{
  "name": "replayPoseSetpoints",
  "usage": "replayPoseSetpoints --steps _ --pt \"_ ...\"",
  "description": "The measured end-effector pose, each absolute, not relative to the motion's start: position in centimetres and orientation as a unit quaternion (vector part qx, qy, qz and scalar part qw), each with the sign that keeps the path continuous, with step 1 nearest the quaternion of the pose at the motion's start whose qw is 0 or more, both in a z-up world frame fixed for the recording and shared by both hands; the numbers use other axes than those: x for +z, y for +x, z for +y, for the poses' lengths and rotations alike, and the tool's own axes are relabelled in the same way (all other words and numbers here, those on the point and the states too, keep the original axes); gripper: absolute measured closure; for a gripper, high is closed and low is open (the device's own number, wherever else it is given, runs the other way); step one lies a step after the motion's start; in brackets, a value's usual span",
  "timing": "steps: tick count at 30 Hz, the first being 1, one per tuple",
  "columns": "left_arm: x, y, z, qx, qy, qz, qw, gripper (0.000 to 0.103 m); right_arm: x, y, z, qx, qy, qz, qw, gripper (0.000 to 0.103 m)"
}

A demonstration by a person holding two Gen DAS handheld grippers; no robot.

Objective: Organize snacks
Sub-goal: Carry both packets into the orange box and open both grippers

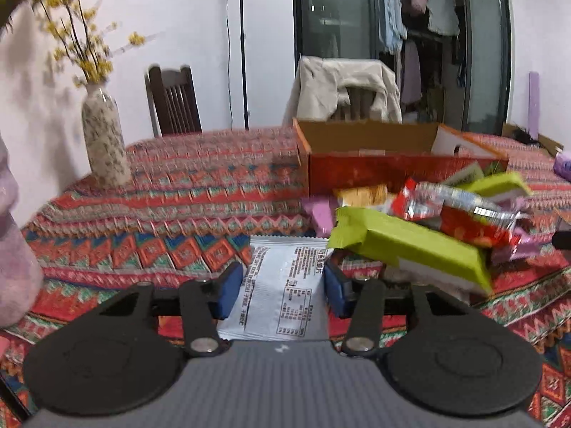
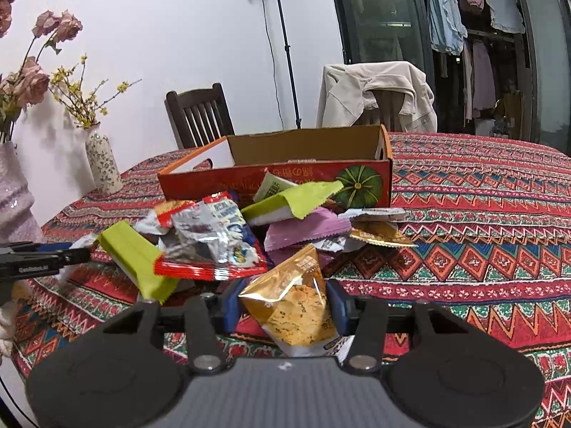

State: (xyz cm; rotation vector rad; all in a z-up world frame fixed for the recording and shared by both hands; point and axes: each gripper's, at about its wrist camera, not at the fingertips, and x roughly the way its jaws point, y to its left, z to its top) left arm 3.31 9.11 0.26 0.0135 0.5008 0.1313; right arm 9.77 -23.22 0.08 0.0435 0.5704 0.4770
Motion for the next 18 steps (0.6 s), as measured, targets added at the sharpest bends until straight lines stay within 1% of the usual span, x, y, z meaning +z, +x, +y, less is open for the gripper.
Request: replayPoseSetpoints --steps 6,18 --pt "2.7 2.7 7.9 0.064 0.007 0.203 0.977 0.053 1.2 9.3 -23.6 0.229 0.024 0.261 0.937 0.055" --pt "6.3 5.4 4.5 0.029 -0.005 0.156 0.987 0.053 4.4 10.9 -23.2 0.220 0.031 0.224 0.949 0.055"
